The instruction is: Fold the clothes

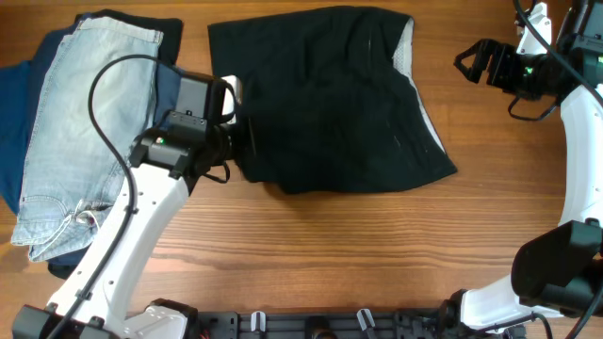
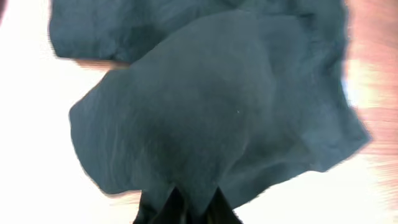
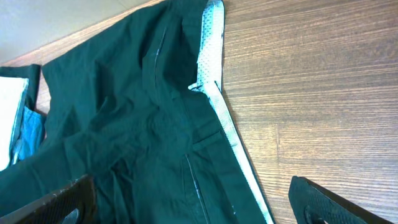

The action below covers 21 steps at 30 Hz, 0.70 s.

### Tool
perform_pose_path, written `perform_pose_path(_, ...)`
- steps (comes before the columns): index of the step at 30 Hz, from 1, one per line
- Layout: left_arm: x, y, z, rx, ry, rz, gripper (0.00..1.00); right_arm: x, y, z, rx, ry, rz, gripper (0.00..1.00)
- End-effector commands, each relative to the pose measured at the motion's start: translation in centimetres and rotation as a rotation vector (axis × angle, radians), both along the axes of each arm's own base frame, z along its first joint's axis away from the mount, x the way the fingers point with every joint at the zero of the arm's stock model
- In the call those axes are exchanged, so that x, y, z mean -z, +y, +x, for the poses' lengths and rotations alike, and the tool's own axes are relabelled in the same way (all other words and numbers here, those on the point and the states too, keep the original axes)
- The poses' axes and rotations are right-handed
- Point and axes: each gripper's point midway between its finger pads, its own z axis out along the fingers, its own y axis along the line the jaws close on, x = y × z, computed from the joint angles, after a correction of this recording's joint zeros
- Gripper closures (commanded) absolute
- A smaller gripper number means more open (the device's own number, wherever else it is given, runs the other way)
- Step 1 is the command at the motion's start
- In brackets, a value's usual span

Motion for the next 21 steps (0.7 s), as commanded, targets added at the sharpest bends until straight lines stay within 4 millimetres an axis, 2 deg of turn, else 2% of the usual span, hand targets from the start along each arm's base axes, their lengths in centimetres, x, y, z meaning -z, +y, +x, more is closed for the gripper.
perform_pose_path(1,2.2,1.7,0.1,-0.026,0.031,0.141,0.50,0.6,0.3,0.0,-0.024,0.013,0.016,0.00)
perform_pose_path(4,2.6,1.7,0.0,-0.025,0.048,0.147,0.34,0.6,0.3,0.0,-0.024,0.014,0.017,0.00)
perform_pose_path(5,2.6,1.7,0.0,-0.025,0.049,0.147,0.18,0.6,0.3,0.0,-0.024,0.014,0.017,0.00)
perform_pose_path(7,2.7,1.7,-0.2,-0.023,0.058,0.145,0.00,0.6,0.3,-0.1,-0.023,0.015,0.017,0.00)
perform_pose_path(12,3.9,2.0,-2.9,-0.046,0.191,0.137,0.00,0.7,0.4,-0.2,-0.024,0.020,0.018,0.00)
perform_pose_path(17,5.6,2.8,-7.4,-0.136,0.409,0.121,0.00,0.8,0.4,-0.3,-0.025,0.028,0.017,0.00)
perform_pose_path(19,6.4,2.0,-8.5,-0.113,0.458,0.080,0.00,1.4,-0.1,-1.0,-0.003,0.069,-0.006,0.00)
perform_pose_path(21,7.5,2.1,-9.7,-0.118,0.501,0.079,0.00,2.8,-1.6,-2.5,0.103,0.179,-0.057,0.00)
